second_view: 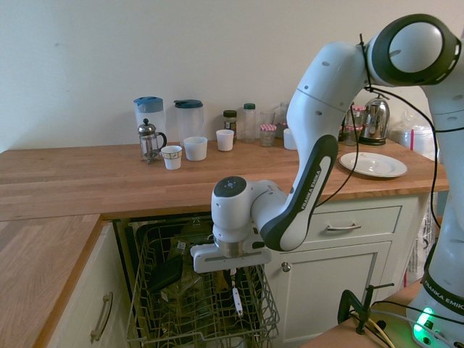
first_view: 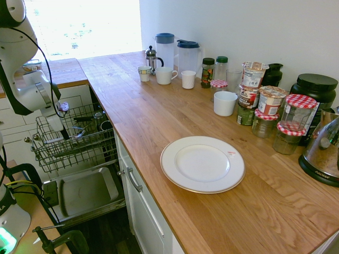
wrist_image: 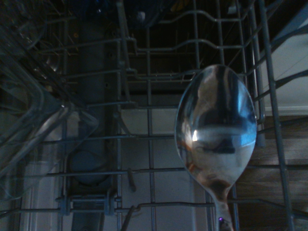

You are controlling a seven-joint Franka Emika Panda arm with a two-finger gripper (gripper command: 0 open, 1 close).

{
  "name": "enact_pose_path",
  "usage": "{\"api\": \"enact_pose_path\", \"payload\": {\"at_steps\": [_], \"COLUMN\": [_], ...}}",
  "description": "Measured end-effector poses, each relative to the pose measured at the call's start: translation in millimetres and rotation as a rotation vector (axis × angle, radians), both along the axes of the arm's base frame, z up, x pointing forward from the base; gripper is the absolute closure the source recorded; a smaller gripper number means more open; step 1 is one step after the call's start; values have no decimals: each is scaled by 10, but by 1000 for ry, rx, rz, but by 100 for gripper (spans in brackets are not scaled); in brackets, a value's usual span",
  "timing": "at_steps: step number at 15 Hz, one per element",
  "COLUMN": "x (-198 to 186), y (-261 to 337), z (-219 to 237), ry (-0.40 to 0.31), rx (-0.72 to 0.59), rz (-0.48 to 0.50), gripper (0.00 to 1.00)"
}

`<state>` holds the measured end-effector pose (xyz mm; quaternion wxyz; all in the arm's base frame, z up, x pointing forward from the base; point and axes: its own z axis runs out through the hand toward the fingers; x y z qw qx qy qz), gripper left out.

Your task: Put the spoon in the dishwasher

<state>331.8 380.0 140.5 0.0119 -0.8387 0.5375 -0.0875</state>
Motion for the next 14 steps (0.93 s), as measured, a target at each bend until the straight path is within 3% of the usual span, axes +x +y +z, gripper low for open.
{"api": "enact_pose_path", "payload": {"at_steps": [4,5,14], "x": [126,147,209], "y": [-43,-44,17], "z": [-412,-489,-535], "ry": [18,22,16], "rx": [10,12,38], "rz": [-14,-17,-18], "gripper": [100,0,0]}}
